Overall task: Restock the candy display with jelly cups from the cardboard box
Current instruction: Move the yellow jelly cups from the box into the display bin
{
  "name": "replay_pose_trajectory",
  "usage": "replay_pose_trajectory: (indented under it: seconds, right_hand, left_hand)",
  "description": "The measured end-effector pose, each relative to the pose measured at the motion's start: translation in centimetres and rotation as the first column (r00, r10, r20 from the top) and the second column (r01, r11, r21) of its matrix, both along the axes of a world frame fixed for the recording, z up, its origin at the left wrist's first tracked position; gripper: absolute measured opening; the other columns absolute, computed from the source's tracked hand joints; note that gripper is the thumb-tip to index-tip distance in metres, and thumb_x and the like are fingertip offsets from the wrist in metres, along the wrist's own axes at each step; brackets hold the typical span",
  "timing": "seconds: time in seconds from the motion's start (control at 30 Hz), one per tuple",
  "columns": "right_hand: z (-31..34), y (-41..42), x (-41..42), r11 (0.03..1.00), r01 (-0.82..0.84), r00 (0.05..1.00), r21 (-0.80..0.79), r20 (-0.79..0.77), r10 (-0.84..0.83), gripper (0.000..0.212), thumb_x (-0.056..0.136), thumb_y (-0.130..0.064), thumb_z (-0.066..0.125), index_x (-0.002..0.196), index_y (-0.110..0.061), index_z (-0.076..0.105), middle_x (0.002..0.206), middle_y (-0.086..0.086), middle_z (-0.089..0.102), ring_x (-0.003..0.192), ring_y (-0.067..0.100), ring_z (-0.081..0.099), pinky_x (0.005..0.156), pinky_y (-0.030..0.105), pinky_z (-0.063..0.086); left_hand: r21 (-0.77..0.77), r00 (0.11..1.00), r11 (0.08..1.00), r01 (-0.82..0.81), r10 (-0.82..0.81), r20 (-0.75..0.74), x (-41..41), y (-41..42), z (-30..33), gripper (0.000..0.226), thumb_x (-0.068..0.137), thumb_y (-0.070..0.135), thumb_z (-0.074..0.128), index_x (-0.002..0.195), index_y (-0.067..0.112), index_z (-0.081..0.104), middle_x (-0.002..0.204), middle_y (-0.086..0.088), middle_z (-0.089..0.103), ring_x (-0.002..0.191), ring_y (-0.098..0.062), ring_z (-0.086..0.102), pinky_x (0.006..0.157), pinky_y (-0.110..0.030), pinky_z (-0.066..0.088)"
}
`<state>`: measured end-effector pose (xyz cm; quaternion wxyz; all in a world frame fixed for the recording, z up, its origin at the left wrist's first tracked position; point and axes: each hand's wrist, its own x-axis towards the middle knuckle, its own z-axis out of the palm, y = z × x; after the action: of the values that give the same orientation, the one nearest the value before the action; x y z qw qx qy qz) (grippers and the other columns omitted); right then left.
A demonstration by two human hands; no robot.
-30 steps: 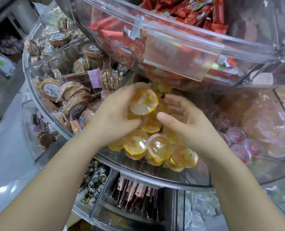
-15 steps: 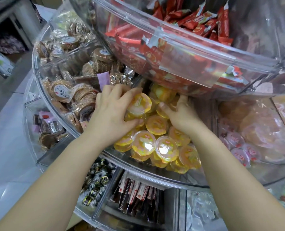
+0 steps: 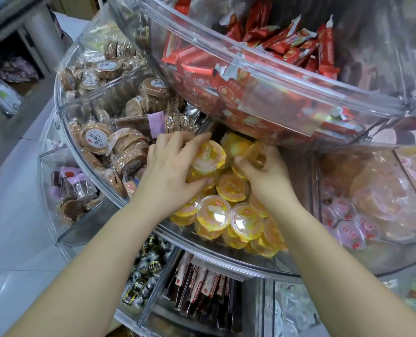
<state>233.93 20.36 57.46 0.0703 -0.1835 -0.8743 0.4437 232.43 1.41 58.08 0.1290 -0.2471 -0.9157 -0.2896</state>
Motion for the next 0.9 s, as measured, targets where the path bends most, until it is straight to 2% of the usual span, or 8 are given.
replay_pose_trajectory:
  seconds: [0.1, 0.17, 0.27, 0.37, 0.5, 0.63, 0.77, 0.9]
  right_hand:
    - [0.6, 0.2, 2.3, 0.992, 0.005, 0.992, -0.128, -0.124, -0.021, 0.036, 0.078, -0.041, 0.068, 0.107, -0.038, 0.048, 0.103, -0.019, 0.060, 0.099, -0.001, 0.057, 0.073, 0.014, 0.042]
    - [1.3, 0.1, 4.0, 0.984, -0.017, 0.984, -0.176, -0.180, -0.015, 0.038, 0.076, -0.038, 0.070, 0.103, -0.046, 0.046, 0.097, -0.026, 0.059, 0.096, -0.010, 0.056, 0.071, 0.008, 0.041]
    - [2.7, -0.2, 5.7, 0.979, -0.058, 0.967, -0.193, -0.256, 0.007, 0.043, 0.071, -0.040, 0.067, 0.105, -0.050, 0.043, 0.100, -0.027, 0.057, 0.097, -0.007, 0.057, 0.078, 0.014, 0.045]
    - [4.4, -0.2, 5.9, 0.989, -0.108, 0.956, -0.103, -0.284, 0.075, 0.048, 0.067, -0.036, 0.064, 0.107, -0.047, 0.041, 0.103, -0.021, 0.054, 0.095, -0.004, 0.055, 0.074, 0.013, 0.046]
    - [5.6, -0.6, 5.0, 0.957, -0.252, 0.942, 0.142, -0.192, 0.276, 0.052, 0.066, -0.028, 0.060, 0.114, -0.044, 0.049, 0.107, -0.027, 0.048, 0.102, -0.015, 0.046, 0.083, 0.002, 0.037]
    - [4.3, -0.9, 4.3, 0.896, -0.418, 0.894, 0.148, -0.111, 0.435, 0.062, 0.071, -0.011, 0.065, 0.128, -0.030, 0.051, 0.120, -0.017, 0.047, 0.111, -0.009, 0.043, 0.093, -0.002, 0.029]
    - [3.0, -0.7, 4.0, 0.920, -0.387, 0.915, 0.054, -0.101, 0.391, 0.073, 0.071, -0.030, 0.074, 0.134, -0.040, 0.039, 0.127, -0.026, 0.045, 0.117, -0.011, 0.041, 0.092, -0.005, 0.029]
    - [2.6, -1.3, 3.7, 0.945, -0.313, 0.931, 0.095, -0.165, 0.324, 0.064, 0.068, -0.036, 0.078, 0.126, -0.034, 0.049, 0.119, -0.018, 0.054, 0.109, -0.003, 0.050, 0.087, 0.000, 0.034]
  left_hand:
    - [0.021, 1.000, 1.000, 0.007, -0.007, 0.003, -0.1, 0.0, 0.0, 0.077, 0.068, 0.034, 0.077, 0.136, 0.018, 0.044, 0.116, -0.004, 0.049, 0.105, -0.016, 0.030, 0.091, -0.035, 0.026]
    - [0.031, 1.000, 0.999, 0.013, -0.013, 0.006, 0.0, -0.1, 0.0, 0.079, 0.067, 0.033, 0.078, 0.136, 0.017, 0.044, 0.117, -0.005, 0.050, 0.105, -0.016, 0.030, 0.091, -0.036, 0.026]
    - [0.050, 0.999, 0.999, 0.021, -0.023, 0.036, 0.0, -0.3, 0.1, 0.082, 0.066, 0.031, 0.079, 0.138, 0.018, 0.041, 0.119, -0.002, 0.051, 0.108, -0.015, 0.030, 0.090, -0.033, 0.024]
    - [0.064, 0.996, 0.997, 0.040, -0.044, 0.071, 0.0, -0.3, 0.5, 0.076, 0.065, 0.024, 0.076, 0.133, 0.019, 0.045, 0.121, 0.001, 0.053, 0.110, -0.012, 0.029, 0.089, -0.032, 0.022]
    - [0.101, 0.989, 0.994, 0.038, -0.052, 0.138, -0.2, -0.5, 1.3, 0.069, 0.063, 0.032, 0.066, 0.130, 0.024, 0.050, 0.127, 0.008, 0.048, 0.111, -0.007, 0.025, 0.095, -0.033, 0.024]
    - [0.099, 0.984, 0.994, 0.034, -0.051, 0.170, -0.5, -0.8, 1.9, 0.074, 0.061, 0.041, 0.065, 0.132, 0.026, 0.049, 0.127, 0.006, 0.048, 0.113, -0.011, 0.030, 0.099, -0.036, 0.027]
    - [0.022, 0.990, 0.998, 0.057, -0.059, 0.128, -0.5, -0.8, 2.3, 0.068, 0.063, 0.035, 0.062, 0.130, 0.026, 0.052, 0.123, 0.009, 0.050, 0.112, -0.018, 0.035, 0.095, -0.043, 0.030]
    - [-0.009, 0.986, 0.997, 0.080, -0.078, 0.148, -0.7, -0.7, 2.5, 0.064, 0.063, 0.031, 0.058, 0.127, 0.037, 0.053, 0.127, 0.007, 0.043, 0.109, -0.016, 0.028, 0.097, -0.042, 0.027]
